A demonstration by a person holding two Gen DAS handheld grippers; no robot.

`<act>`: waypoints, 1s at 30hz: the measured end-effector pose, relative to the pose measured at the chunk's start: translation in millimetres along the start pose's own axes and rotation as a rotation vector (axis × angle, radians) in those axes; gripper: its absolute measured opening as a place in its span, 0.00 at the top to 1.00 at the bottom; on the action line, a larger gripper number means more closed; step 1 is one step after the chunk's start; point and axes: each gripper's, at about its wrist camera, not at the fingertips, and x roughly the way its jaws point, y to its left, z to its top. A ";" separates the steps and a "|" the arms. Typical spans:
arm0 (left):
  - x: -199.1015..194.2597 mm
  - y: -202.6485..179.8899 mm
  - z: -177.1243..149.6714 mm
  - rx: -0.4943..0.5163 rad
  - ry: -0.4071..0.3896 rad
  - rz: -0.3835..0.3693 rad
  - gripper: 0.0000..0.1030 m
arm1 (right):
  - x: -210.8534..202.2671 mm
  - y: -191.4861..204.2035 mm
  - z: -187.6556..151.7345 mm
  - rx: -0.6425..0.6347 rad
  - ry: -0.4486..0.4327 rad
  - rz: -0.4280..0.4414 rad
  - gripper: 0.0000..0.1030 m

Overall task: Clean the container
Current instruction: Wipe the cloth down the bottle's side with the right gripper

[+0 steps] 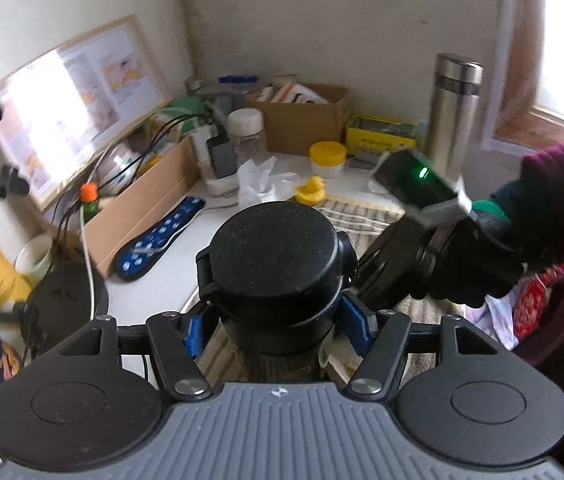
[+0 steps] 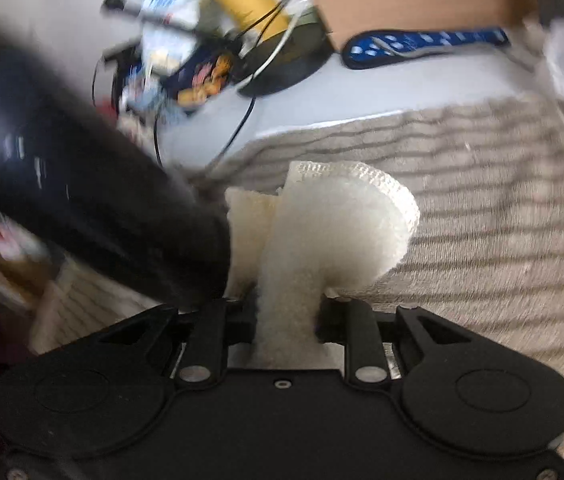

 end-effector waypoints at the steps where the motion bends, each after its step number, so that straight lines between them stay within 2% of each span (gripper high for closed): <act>1: 0.4 0.4 0.5 -0.028 0.011 0.020 0.37 | -5.9 -4.9 1.6 0.048 -0.032 0.027 0.79; 5: -1.4 2.5 1.3 -0.128 0.045 0.051 0.37 | -30.7 -5.0 12.7 0.144 -0.145 0.119 0.79; 8: -5.6 6.7 2.4 -0.208 0.037 0.047 0.37 | -43.5 9.0 23.6 0.125 -0.199 0.167 0.79; 10: -4.6 7.7 1.3 -0.216 0.028 0.054 0.37 | -48.8 16.1 28.9 0.105 -0.218 0.191 0.79; 11: -4.1 6.0 0.4 -0.186 0.019 0.062 0.37 | -51.2 19.2 30.4 0.096 -0.226 0.203 0.79; 13: -2.8 0.1 0.1 -0.066 0.011 0.064 0.37 | -51.9 23.9 32.4 0.086 -0.229 0.216 0.79; 15: -3.6 -1.7 -2.2 0.106 -0.008 -0.001 0.37 | -54.1 28.9 29.2 0.066 -0.229 0.192 0.79; 17: -3.2 7.3 -4.0 0.203 -0.028 -0.082 0.37 | -58.2 29.5 24.5 0.075 -0.236 0.179 0.79; 19: -1.8 13.1 -2.3 0.274 -0.029 -0.144 0.37 | -62.5 29.9 19.8 0.085 -0.242 0.166 0.79; 21: 0.8 15.3 2.4 0.303 -0.013 -0.180 0.37 | -66.4 30.6 15.2 0.092 -0.252 0.146 0.79; 24: 2.2 10.3 6.9 0.267 0.007 -0.165 0.37 | -69.5 31.0 10.1 0.109 -0.276 0.115 0.79; 30: -5.4 2.9 5.1 0.069 0.041 -0.072 0.34 | -73.0 36.4 8.4 0.114 -0.303 0.088 0.79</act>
